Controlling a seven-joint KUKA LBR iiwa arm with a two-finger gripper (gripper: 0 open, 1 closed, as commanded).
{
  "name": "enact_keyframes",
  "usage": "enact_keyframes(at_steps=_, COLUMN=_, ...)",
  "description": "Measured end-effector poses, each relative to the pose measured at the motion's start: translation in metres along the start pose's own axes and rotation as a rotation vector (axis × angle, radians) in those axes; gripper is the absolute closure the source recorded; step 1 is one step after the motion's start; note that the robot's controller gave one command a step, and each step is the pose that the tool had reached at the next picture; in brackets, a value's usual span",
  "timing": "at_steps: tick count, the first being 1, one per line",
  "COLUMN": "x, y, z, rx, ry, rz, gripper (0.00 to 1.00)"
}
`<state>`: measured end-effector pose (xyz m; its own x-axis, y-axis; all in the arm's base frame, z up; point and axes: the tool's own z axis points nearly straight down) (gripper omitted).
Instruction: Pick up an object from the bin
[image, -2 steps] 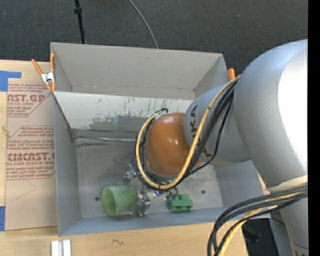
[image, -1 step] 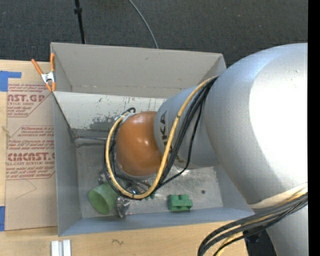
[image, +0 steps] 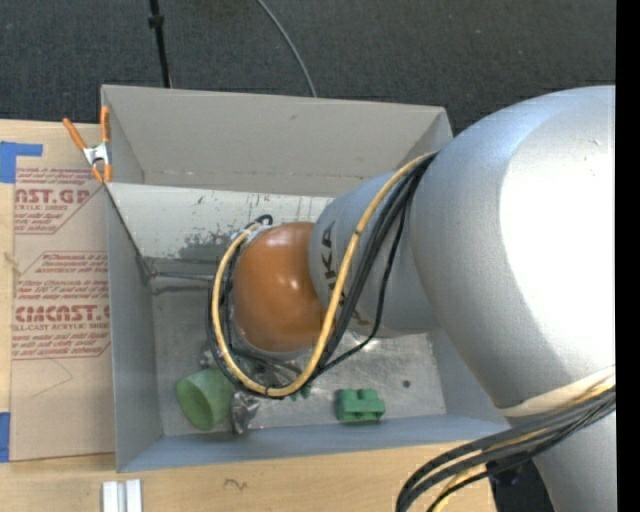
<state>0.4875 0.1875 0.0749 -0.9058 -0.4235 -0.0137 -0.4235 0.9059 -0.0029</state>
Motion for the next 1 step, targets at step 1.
enact_keyframes(at_steps=1, x=-0.0075, y=0.0135, z=-0.1377, rx=-0.003, ry=0.004, rz=-0.035, gripper=1.00)
